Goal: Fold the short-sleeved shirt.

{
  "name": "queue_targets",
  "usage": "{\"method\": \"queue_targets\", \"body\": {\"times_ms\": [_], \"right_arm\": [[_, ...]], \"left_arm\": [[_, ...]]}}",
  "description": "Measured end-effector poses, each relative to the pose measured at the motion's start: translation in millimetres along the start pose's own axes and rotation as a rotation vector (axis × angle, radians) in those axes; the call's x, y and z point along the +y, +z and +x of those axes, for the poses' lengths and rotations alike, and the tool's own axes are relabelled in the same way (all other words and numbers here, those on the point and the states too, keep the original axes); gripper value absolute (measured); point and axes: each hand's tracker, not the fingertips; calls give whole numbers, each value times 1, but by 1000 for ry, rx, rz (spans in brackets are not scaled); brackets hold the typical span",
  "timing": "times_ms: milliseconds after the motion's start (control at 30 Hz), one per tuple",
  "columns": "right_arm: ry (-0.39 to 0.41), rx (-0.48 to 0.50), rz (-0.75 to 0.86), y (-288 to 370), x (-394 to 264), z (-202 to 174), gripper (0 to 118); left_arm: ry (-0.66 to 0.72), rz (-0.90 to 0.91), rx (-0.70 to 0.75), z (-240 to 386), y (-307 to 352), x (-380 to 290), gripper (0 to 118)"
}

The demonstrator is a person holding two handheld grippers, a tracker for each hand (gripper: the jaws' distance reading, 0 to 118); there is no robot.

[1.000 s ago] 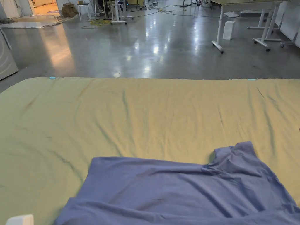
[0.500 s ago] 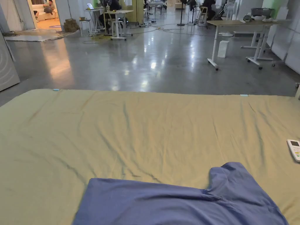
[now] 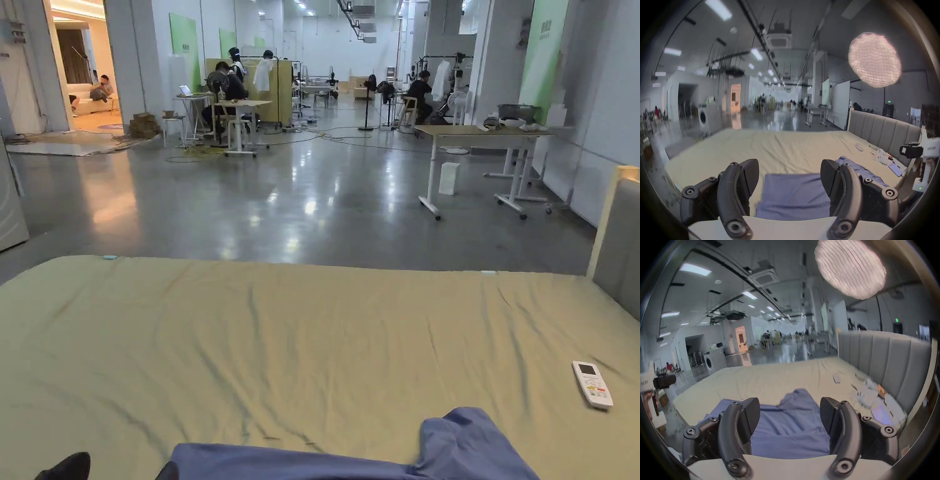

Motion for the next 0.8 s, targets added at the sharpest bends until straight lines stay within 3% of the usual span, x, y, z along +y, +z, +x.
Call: {"method": "queue_targets", "body": {"times_ms": [67,133,233,267,333,367,800], "right_arm": [[14,-7,8,4,8,-10,78],[7,21,20,7,10,-15,70],[23,15,39,12,7,-20,35],[37,9,34,13,6,-21,18],[53,-1,21,13,2,-24,6],[60,-1,13,13,1,-24,0],[61,19,-46,-4,-13,-23,0]], "left_arm": [[-73,33,53,13,9,3,78],[-126,60,39,23,18,5,67],[-122,55,18,26,25,10,19],[-118,51,6,26,27,10,12],[-96,28,-25,25,27,12,0],[-86,32,-30,24,28,11,0],[-28,-117,-57,7,-14,-1,0]]}}
